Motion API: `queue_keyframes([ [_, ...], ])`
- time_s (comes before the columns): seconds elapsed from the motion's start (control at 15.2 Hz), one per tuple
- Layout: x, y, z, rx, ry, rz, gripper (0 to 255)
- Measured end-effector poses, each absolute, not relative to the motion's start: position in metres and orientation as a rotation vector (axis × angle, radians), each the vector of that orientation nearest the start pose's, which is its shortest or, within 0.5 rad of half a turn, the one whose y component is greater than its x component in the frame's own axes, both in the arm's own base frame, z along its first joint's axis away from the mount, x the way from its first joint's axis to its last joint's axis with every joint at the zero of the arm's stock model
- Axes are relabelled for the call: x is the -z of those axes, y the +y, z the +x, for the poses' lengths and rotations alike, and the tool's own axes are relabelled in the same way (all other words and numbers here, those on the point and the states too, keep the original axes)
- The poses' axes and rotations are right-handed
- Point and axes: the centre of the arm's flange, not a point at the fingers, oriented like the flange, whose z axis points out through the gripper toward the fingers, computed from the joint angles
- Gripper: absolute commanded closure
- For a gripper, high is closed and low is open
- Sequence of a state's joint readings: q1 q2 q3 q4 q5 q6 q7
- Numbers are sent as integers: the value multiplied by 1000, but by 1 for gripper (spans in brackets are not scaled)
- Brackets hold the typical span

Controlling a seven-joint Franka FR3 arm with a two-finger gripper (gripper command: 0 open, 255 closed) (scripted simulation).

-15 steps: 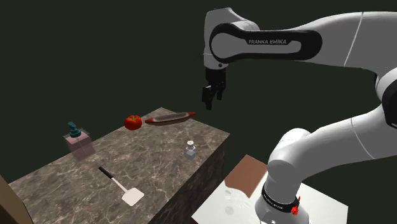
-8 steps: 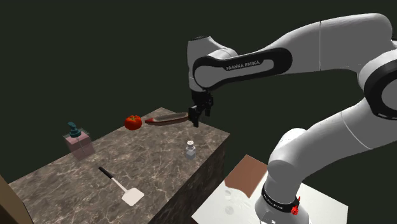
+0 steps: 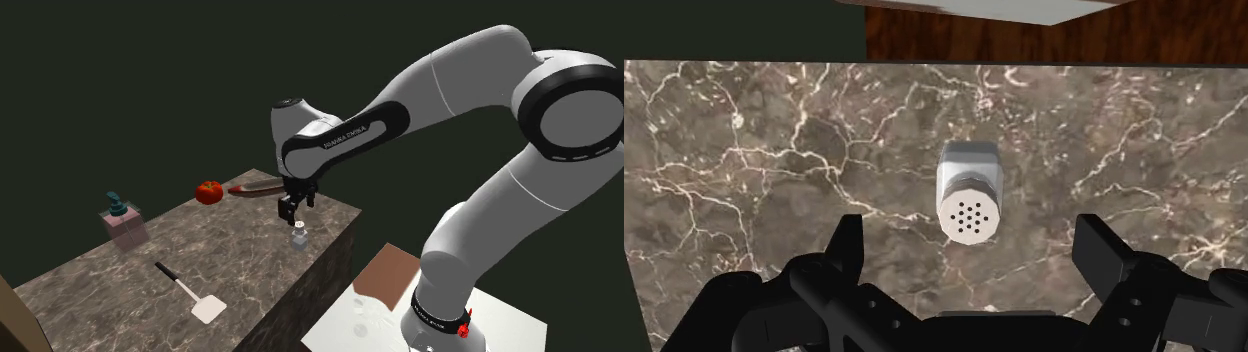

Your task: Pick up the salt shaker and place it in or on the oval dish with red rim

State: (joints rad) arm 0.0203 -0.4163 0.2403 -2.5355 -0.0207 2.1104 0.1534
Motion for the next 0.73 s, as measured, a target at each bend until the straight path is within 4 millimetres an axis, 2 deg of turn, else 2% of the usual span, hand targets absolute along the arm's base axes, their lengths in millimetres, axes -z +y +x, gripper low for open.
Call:
queue_keyframes([
  [0.53, -369, 104, 395, 3, -154, -3255, 0],
  [0.73, -365, 104, 396, 3, -154, -3255, 0],
])
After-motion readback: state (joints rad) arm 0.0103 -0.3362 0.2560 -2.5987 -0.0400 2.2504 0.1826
